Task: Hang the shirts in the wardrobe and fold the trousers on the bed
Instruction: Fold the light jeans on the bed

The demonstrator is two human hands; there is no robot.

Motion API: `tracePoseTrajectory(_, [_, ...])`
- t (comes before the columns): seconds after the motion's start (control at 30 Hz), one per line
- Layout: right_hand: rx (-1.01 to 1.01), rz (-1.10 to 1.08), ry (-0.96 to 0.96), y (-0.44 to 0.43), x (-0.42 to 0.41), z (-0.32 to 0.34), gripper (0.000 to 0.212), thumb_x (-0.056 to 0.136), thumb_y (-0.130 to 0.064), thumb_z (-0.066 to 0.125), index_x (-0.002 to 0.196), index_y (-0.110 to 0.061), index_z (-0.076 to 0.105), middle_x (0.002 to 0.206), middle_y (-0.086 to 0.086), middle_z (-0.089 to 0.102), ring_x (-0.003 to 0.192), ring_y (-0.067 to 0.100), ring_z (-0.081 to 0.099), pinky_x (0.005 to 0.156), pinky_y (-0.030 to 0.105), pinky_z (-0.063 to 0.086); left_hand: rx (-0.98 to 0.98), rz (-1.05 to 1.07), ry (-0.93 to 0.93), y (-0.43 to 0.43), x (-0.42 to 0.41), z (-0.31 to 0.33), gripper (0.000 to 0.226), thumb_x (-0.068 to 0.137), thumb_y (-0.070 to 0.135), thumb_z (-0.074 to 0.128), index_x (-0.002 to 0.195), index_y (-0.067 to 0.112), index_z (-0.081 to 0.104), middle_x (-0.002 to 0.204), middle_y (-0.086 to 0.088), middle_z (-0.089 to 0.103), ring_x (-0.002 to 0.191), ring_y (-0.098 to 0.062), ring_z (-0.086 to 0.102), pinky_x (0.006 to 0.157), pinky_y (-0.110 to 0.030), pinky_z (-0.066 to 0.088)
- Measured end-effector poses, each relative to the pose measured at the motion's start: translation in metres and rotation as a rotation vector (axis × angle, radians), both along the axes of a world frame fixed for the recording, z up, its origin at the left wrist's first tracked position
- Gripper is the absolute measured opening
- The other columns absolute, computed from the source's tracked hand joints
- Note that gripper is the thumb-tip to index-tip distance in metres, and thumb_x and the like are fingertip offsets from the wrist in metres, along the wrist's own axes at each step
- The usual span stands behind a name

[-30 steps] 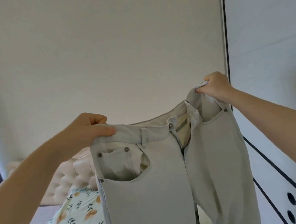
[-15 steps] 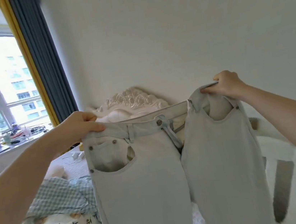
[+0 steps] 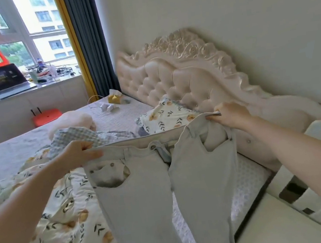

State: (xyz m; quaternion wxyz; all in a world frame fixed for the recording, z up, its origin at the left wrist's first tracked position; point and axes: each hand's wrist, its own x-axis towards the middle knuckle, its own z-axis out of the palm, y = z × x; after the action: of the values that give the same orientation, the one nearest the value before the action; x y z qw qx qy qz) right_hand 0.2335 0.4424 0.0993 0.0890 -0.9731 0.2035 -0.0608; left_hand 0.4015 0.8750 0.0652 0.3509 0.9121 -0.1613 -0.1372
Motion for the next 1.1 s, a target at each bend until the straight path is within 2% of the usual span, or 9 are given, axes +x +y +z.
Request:
tracePoseTrajectory(0.17, [0.073, 0.069, 0.053, 0.010, 0.057, -0.045, 0.039, 0.088, -0.059, 0.055, 0.068, -0.027, 0.045, 0.081, 0.003, 0.055, 0.080, 0.024, 0.052, 0.064, 0.032, 0.036, -0.001, 0.107, 0.076, 0.016, 0.032, -0.052, 0.051, 0.083, 0.022, 0.078, 0.059, 0.015, 0.033, 0.057, -0.001, 0.028, 0.053, -0.016, 0.026, 0.051, -0.028, 0.018])
tracePoseTrajectory(0.3, [0.123, 0.077, 0.055, 0.007, 0.104, -0.073, 0.040, 0.089, -0.049, 0.062, 0.089, -0.009, 0.061, 0.084, 0.011, 0.061, 0.082, 0.030, 0.057, 0.066, 0.036, 0.042, -0.003, 0.174, 0.102, 0.022, 0.047, -0.077, 0.041, 0.080, 0.021, 0.079, 0.063, 0.012, 0.043, 0.060, -0.004, 0.040, 0.058, -0.018, 0.035, 0.054, -0.028, 0.024])
tracePoseTrajectory(0.43, [0.353, 0.038, -0.007, 0.002, 0.154, -0.099, 0.029, 0.089, -0.028, 0.067, 0.069, -0.015, 0.049, 0.068, 0.002, 0.055, 0.074, 0.024, 0.052, 0.057, 0.029, 0.034, -0.045, 0.238, 0.142, 0.022, 0.062, -0.098, 0.015, 0.079, 0.015, 0.080, 0.077, 0.007, 0.067, 0.073, -0.010, 0.065, 0.067, -0.021, 0.054, 0.058, -0.026, 0.042])
tracePoseTrajectory(0.6, [0.612, -0.044, -0.064, 0.000, 0.221, -0.133, 0.026, 0.086, -0.028, 0.069, 0.073, -0.018, 0.050, 0.079, 0.000, 0.059, 0.080, 0.020, 0.054, 0.064, 0.031, 0.040, -0.099, 0.374, 0.138, 0.016, 0.090, -0.120, 0.012, 0.081, 0.016, 0.078, 0.085, 0.006, 0.070, 0.085, -0.011, 0.067, 0.074, -0.019, 0.057, 0.061, -0.027, 0.044])
tracePoseTrajectory(0.67, [0.642, -0.036, -0.056, 0.000, 0.252, -0.148, 0.025, 0.085, -0.032, 0.069, 0.076, -0.017, 0.051, 0.081, 0.002, 0.059, 0.080, 0.021, 0.054, 0.066, 0.032, 0.040, -0.101, 0.448, 0.123, 0.016, 0.108, -0.130, 0.014, 0.080, 0.019, 0.080, 0.085, 0.011, 0.070, 0.087, -0.007, 0.065, 0.078, -0.019, 0.057, 0.062, -0.027, 0.044])
tracePoseTrajectory(0.8, [0.656, 0.032, -0.020, 0.003, 0.319, -0.180, 0.031, 0.079, -0.039, 0.075, 0.080, -0.015, 0.054, 0.080, 0.001, 0.058, 0.079, 0.019, 0.055, 0.065, 0.032, 0.042, -0.142, 0.539, 0.128, 0.016, 0.144, -0.150, 0.014, 0.081, 0.019, 0.079, 0.090, 0.013, 0.071, 0.086, -0.007, 0.063, 0.073, -0.016, 0.056, 0.057, -0.026, 0.044])
tracePoseTrajectory(0.93, [0.631, 0.147, 0.007, 0.009, 0.398, -0.217, 0.041, 0.071, -0.043, 0.081, 0.095, -0.014, 0.066, 0.093, 0.002, 0.068, 0.089, 0.021, 0.063, 0.080, 0.036, 0.050, -0.189, 0.626, 0.054, 0.024, 0.200, -0.174, 0.011, 0.081, 0.020, 0.079, 0.082, 0.024, 0.068, 0.084, -0.002, 0.063, 0.075, -0.014, 0.058, 0.063, -0.026, 0.048])
tracePoseTrajectory(1.0, [0.627, 0.167, -0.006, 0.014, 0.428, -0.227, 0.036, 0.072, -0.042, 0.081, 0.088, -0.016, 0.063, 0.088, 0.003, 0.066, 0.083, 0.020, 0.061, 0.074, 0.034, 0.050, -0.242, 0.687, 0.013, 0.028, 0.230, -0.185, 0.012, 0.082, 0.020, 0.078, 0.081, 0.025, 0.068, 0.083, -0.003, 0.063, 0.075, -0.017, 0.059, 0.061, -0.029, 0.049])
tracePoseTrajectory(1.1, [0.602, 0.186, -0.048, 0.026, 0.476, -0.273, 0.029, 0.077, -0.036, 0.078, 0.080, -0.018, 0.055, 0.083, 0.001, 0.059, 0.078, 0.018, 0.055, 0.065, 0.028, 0.038, -0.231, 0.753, -0.087, 0.029, 0.280, -0.229, 0.011, 0.083, 0.020, 0.076, 0.086, 0.020, 0.066, 0.077, -0.001, 0.060, 0.068, -0.016, 0.055, 0.054, -0.028, 0.043])
